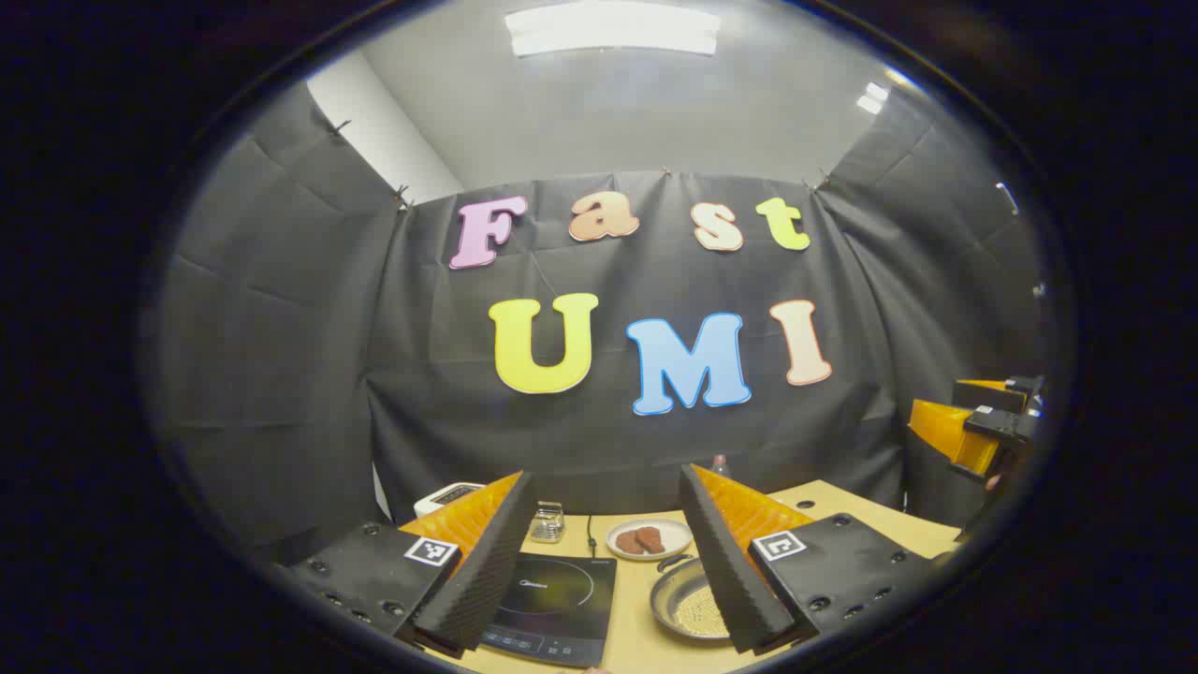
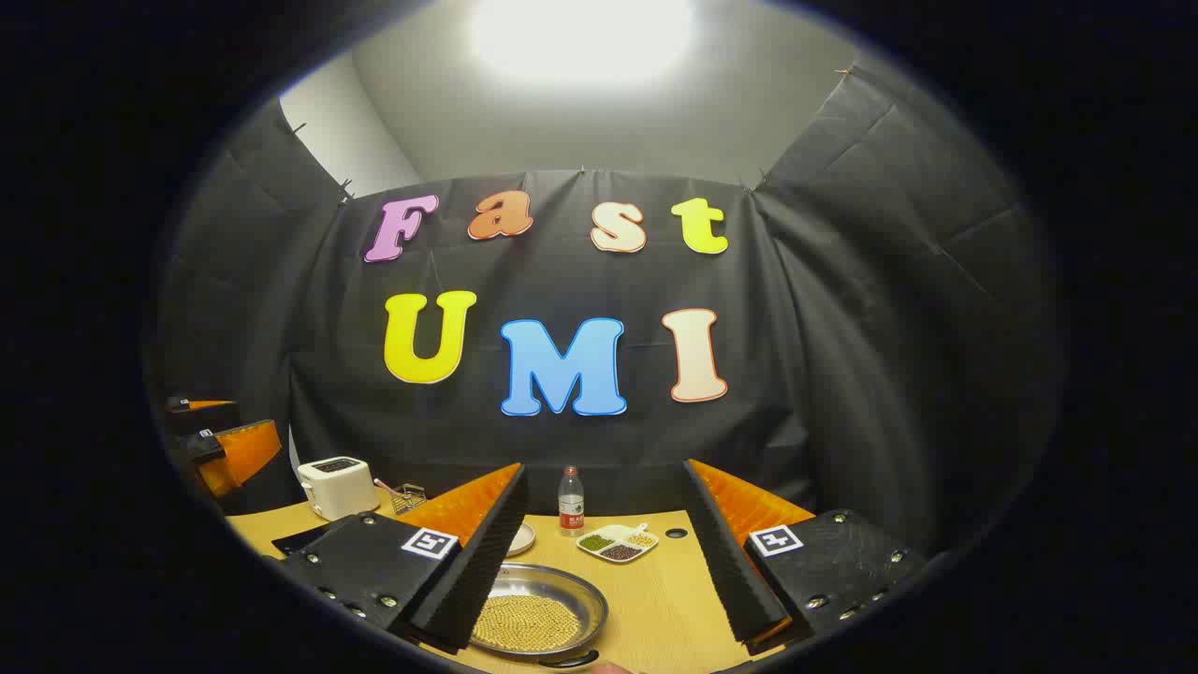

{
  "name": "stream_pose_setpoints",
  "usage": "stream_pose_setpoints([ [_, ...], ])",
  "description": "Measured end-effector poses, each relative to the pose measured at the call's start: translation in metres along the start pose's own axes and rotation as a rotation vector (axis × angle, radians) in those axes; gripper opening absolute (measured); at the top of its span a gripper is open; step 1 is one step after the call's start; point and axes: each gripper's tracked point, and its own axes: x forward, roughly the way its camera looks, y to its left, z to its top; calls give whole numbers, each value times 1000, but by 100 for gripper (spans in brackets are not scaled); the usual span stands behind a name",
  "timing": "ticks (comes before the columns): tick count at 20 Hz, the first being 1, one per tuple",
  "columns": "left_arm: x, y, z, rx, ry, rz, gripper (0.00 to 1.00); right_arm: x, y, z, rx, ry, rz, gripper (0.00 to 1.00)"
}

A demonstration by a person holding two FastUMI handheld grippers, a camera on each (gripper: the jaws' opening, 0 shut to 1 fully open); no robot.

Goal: First push the handle of the pot to place it horizontally, then grasp the pot with both hands and set it on the induction cooktop.

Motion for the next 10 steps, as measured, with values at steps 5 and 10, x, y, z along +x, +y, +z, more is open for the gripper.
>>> stream_pose_setpoints([
  [5, -2, 2, -5, -21, 10, 24, 98, 2, 6, 7, 24, 6, 24, 97],
  [10, -5, 16, -3, -18, 4, 61, 94, 3, 16, 9, 7, -6, 54, 97],
])
